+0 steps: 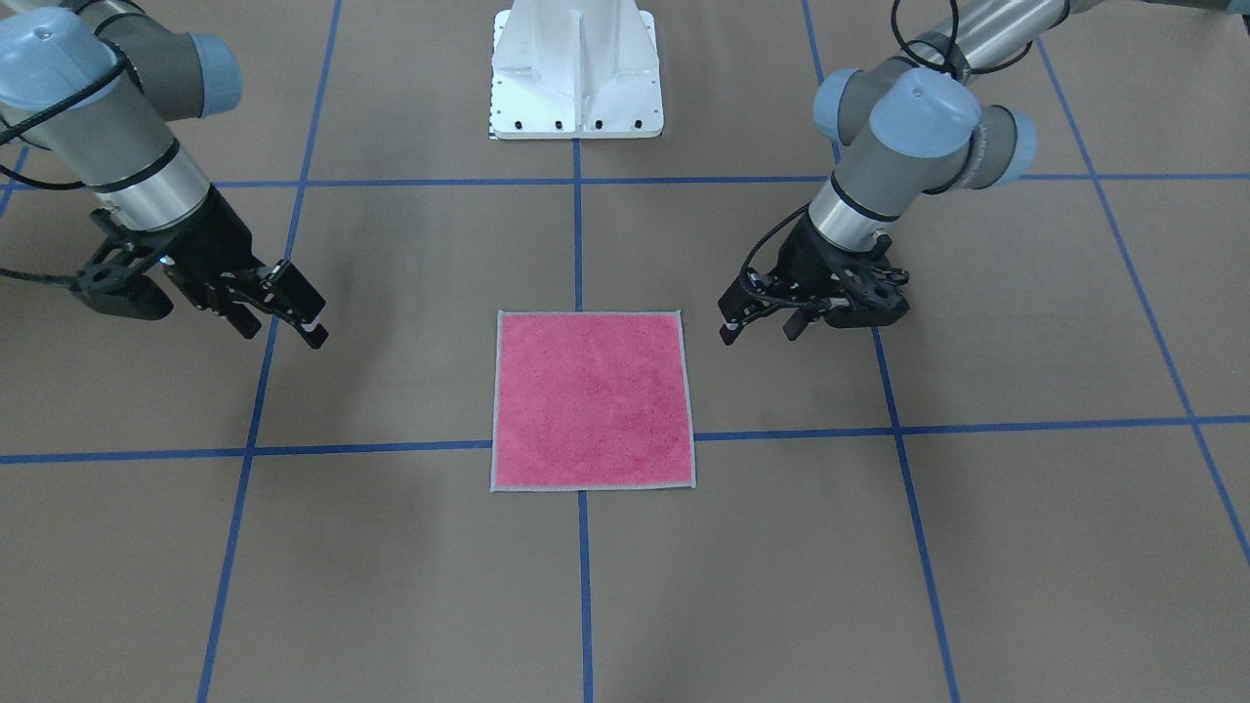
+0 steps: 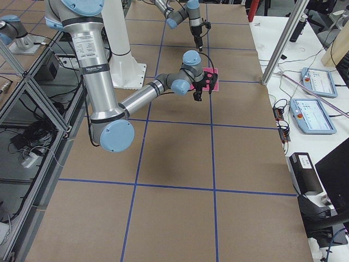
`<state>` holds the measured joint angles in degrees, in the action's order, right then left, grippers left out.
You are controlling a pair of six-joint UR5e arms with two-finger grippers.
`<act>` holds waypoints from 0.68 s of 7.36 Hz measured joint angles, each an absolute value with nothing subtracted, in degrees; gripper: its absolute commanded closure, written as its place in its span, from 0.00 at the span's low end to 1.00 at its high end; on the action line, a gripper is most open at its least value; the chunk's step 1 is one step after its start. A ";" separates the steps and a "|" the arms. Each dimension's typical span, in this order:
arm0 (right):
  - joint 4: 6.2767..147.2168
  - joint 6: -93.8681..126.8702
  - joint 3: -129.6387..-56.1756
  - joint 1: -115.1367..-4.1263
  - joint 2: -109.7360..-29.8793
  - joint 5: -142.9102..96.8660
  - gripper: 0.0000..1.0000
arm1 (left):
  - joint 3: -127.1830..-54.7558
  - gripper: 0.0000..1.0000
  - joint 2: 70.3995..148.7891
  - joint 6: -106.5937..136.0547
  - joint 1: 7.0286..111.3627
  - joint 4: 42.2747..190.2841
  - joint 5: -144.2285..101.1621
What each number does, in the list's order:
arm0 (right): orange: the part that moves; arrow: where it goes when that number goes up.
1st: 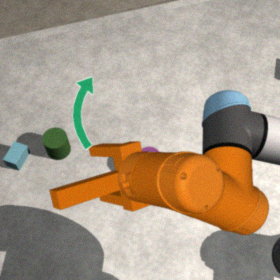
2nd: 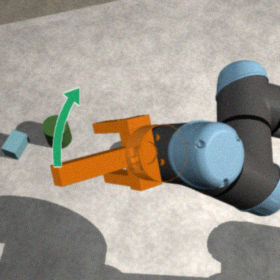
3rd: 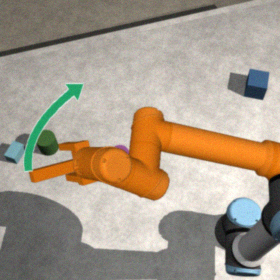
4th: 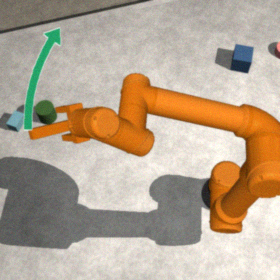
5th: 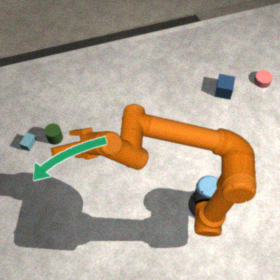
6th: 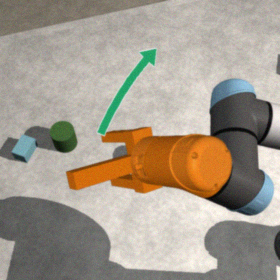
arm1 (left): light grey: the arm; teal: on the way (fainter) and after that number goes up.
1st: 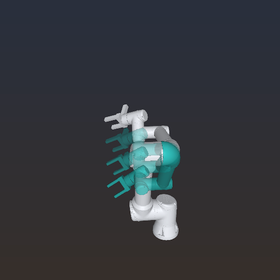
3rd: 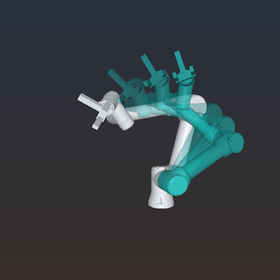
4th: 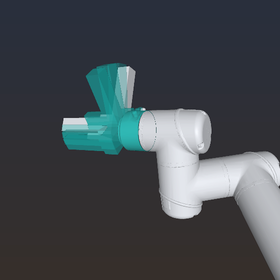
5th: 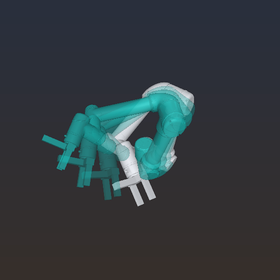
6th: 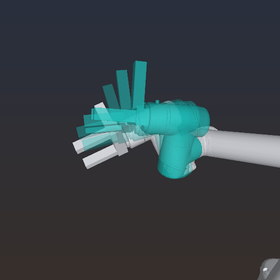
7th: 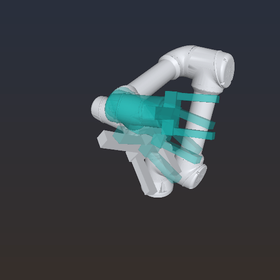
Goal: Fold towel twice with both arms
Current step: 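Move both grippers in toward opposite side edges of the pink towel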
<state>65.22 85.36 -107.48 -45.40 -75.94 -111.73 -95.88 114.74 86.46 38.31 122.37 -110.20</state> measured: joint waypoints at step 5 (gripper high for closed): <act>65.22 94.67 -110.02 -35.83 -74.86 -101.89 0.01 | -91.84 0.25 119.58 98.99 28.91 122.50 -101.19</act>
<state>65.22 94.67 -110.02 -35.83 -74.86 -101.89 -91.84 119.58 98.99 28.91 122.50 -101.19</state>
